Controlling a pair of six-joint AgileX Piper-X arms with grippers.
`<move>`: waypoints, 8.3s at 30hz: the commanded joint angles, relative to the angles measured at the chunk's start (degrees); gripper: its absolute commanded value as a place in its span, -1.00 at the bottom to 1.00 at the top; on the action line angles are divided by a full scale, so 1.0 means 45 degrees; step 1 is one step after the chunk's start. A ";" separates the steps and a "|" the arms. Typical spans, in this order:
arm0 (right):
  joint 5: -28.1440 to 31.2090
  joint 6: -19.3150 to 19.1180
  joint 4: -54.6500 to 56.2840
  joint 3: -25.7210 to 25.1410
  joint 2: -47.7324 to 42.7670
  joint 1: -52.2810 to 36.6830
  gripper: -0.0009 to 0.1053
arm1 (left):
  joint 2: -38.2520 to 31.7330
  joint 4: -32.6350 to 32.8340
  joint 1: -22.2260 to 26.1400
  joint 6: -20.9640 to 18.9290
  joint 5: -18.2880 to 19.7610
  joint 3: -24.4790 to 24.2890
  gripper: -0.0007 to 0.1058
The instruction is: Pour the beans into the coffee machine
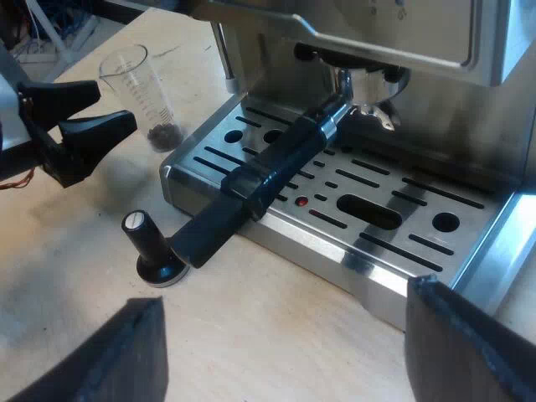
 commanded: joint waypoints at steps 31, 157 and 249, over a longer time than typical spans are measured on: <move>-0.0193 -0.0232 -0.0082 -0.0148 -0.0039 0.0007 0.18 | 0.1481 0.0092 -0.0059 -0.0129 -0.0696 -0.2165 0.40; -0.0312 0.0506 -0.2038 -0.0148 -0.0039 0.0007 0.18 | -0.9393 1.8577 -0.0059 0.0579 -0.0871 -1.1156 -0.37; 0.0478 0.1538 -0.4369 -0.0148 -0.0039 0.0007 0.18 | 0.2105 2.2504 -0.6045 0.6576 -0.4101 -2.4480 -0.37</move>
